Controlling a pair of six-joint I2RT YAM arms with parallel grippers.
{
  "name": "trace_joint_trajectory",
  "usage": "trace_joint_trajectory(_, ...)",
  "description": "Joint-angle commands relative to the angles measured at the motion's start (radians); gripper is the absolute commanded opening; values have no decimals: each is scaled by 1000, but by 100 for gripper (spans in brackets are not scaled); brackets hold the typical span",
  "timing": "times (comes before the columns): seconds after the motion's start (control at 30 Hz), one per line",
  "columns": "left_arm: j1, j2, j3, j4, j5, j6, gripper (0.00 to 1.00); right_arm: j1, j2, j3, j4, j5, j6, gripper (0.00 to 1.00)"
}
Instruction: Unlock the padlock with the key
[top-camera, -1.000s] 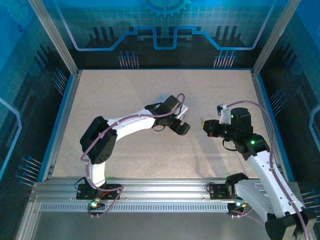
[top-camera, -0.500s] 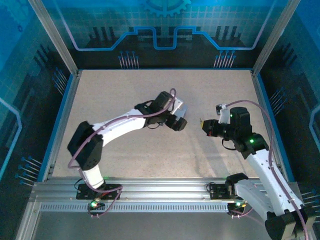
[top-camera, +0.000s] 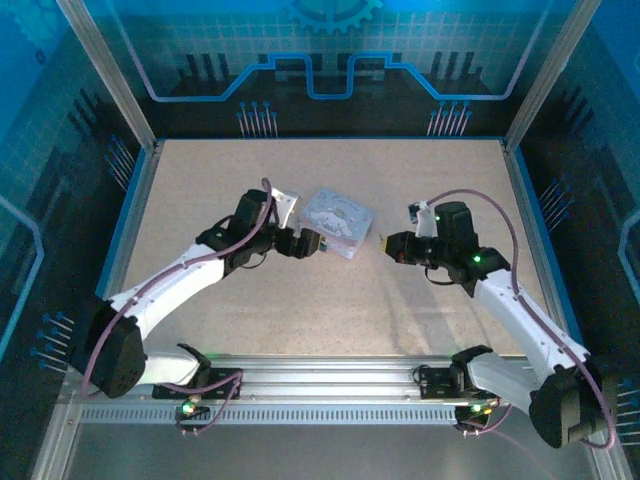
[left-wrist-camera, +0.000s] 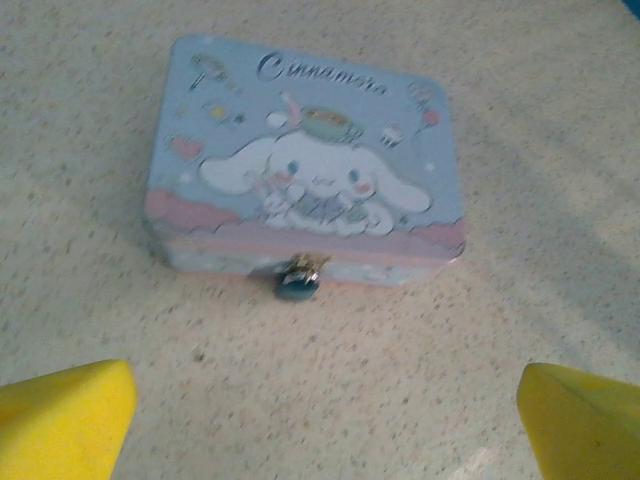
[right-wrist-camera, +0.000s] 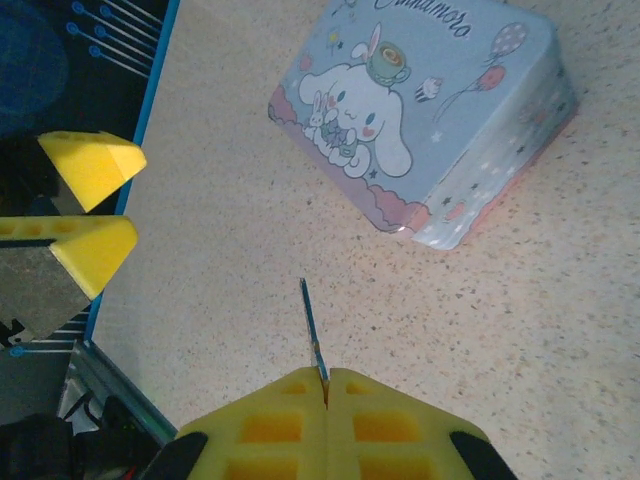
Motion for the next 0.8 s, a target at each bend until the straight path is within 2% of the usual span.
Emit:
trace_joint_trajectory(0.0, 20, -68, -55, 53, 35, -44, 99, 41, 65, 50, 93, -6, 15, 0)
trace_joint_trajectory(0.33, 41, -114, -140, 70, 37, -72, 99, 119, 287, 117, 224, -12, 32, 0)
trace_joint_trajectory(0.77, 41, -107, -187, 112, 29, -75, 99, 127, 499, 171, 323, -47, 41, 0)
